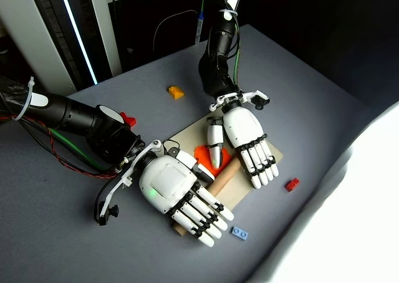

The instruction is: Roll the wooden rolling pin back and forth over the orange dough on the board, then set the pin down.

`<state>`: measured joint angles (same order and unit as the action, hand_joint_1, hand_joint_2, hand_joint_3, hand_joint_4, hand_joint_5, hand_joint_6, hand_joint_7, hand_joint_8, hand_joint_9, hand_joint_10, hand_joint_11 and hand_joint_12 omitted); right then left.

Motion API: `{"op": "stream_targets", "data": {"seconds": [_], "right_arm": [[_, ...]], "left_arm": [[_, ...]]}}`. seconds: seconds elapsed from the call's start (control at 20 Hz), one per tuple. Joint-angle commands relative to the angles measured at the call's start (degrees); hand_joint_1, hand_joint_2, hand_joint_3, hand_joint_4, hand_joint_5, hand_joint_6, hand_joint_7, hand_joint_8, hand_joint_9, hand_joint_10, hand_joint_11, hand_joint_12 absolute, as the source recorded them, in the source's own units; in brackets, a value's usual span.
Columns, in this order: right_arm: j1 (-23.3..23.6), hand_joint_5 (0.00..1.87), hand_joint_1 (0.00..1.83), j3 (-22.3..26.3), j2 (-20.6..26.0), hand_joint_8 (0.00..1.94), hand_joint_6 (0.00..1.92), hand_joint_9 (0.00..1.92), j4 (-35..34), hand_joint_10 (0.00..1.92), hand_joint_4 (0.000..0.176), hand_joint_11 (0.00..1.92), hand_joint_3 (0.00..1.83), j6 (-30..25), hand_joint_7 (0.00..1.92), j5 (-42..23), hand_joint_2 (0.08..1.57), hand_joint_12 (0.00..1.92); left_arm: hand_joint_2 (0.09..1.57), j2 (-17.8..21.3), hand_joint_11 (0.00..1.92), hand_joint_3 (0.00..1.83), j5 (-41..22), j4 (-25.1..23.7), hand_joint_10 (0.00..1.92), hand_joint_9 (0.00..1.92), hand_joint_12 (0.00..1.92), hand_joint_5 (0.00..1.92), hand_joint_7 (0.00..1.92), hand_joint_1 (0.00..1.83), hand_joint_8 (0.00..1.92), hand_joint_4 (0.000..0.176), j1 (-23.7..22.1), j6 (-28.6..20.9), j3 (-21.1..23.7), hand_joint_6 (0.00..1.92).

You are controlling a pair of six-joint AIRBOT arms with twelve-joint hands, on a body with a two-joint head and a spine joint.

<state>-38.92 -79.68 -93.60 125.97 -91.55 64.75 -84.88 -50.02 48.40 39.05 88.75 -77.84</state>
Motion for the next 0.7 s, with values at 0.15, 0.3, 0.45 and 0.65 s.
{"op": "stream_targets", "data": {"seconds": [0.15,0.3,0.45,0.65], "right_arm": [[0.0,0.10,0.00,-0.6,0.2,0.00,0.00,0.04,0.8,0.01,0.000,0.01,0.00,-0.4,0.07,3.3,1.51,0.00],[0.1,0.09,0.00,-0.6,0.2,0.00,0.00,0.02,0.8,0.00,0.000,0.00,0.00,-0.4,0.06,3.3,1.51,0.00],[0.0,0.11,0.00,-0.6,0.2,0.01,0.01,0.03,0.8,0.00,0.000,0.00,0.00,-0.4,0.07,3.3,1.51,0.00],[0.0,0.11,0.00,-0.6,0.3,0.01,0.01,0.03,0.8,0.01,0.000,0.00,0.00,-0.4,0.07,3.5,1.51,0.00]], "left_arm": [[1.41,-0.9,0.00,0.00,-0.4,-0.9,0.00,0.00,0.00,0.00,0.00,0.00,0.00,0.000,0.0,1.2,-1.2,0.00],[1.41,-1.1,0.00,0.00,-0.3,-0.9,0.00,0.00,0.00,0.00,0.00,0.00,0.00,0.000,-0.1,1.0,-1.8,0.00],[1.41,-1.2,0.00,0.00,-0.2,-0.9,0.00,0.00,0.00,0.00,0.00,0.00,0.00,0.000,-0.2,0.8,-2.3,0.00],[1.41,-1.2,0.00,0.00,0.2,-0.9,0.00,0.00,0.00,0.00,0.00,0.00,0.00,0.000,-0.4,0.4,-2.6,0.00]]}}
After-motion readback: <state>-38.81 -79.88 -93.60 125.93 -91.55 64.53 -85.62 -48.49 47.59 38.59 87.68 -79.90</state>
